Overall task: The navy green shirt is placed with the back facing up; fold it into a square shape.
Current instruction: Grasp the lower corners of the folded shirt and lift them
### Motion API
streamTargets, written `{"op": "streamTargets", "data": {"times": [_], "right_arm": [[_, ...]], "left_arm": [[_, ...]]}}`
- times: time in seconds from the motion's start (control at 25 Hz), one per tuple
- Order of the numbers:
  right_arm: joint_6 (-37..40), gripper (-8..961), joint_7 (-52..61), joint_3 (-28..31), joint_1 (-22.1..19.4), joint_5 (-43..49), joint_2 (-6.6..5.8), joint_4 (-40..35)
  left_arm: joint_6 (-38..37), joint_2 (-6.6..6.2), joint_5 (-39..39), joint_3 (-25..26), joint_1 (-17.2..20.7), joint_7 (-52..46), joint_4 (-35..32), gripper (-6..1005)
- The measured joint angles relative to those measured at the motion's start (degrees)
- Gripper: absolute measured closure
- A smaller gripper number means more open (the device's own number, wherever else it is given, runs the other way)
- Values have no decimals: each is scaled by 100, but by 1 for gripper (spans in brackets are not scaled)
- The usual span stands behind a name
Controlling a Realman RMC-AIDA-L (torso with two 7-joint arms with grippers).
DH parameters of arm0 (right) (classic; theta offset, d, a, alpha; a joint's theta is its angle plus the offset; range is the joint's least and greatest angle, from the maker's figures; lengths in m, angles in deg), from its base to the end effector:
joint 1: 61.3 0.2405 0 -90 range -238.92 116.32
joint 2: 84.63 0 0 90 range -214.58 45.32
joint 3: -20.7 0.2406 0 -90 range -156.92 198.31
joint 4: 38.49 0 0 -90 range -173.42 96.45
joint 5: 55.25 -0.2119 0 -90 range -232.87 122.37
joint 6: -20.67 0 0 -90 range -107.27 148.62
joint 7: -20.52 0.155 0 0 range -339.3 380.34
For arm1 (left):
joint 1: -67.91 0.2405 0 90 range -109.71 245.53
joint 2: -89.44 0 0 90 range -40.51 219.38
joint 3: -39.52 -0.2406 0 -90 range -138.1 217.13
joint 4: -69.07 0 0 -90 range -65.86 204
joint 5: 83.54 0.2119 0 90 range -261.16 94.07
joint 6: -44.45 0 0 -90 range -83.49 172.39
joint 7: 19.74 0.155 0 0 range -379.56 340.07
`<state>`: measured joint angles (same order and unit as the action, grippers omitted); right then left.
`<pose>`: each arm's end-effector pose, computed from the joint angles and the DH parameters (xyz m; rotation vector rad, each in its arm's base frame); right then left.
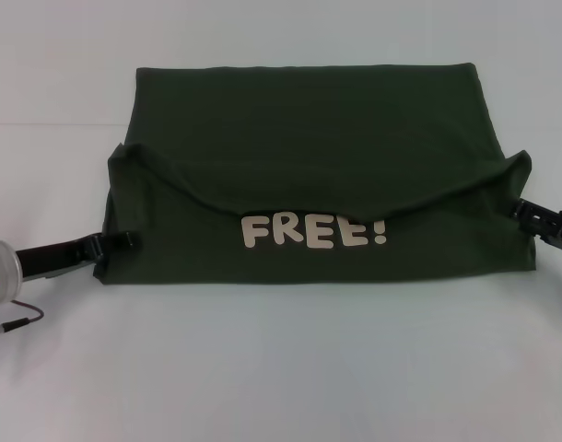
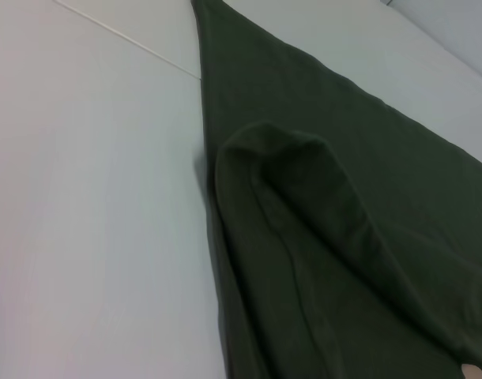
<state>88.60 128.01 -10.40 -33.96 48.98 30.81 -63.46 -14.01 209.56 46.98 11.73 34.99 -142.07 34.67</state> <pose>0.3265 0.3507 0.0240 -1.9036 1.5679 0.9219 -0.3287 0.3713 0.0061 -1.8977 -1.6290 -0.5100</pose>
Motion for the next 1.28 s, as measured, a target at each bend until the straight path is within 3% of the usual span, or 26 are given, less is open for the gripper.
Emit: {"op": "streamTargets", "data": {"times": [0.92,1.28], "right_arm": [[15,84,0,-4,7,0,22,15],[31,84,11,-27,2,1,0,-15]], "left_arm": [[-341,-25,446,-244,-136,-710,-63,331],[-284,-16,464,-346,-163,-691,-63,669]]}}
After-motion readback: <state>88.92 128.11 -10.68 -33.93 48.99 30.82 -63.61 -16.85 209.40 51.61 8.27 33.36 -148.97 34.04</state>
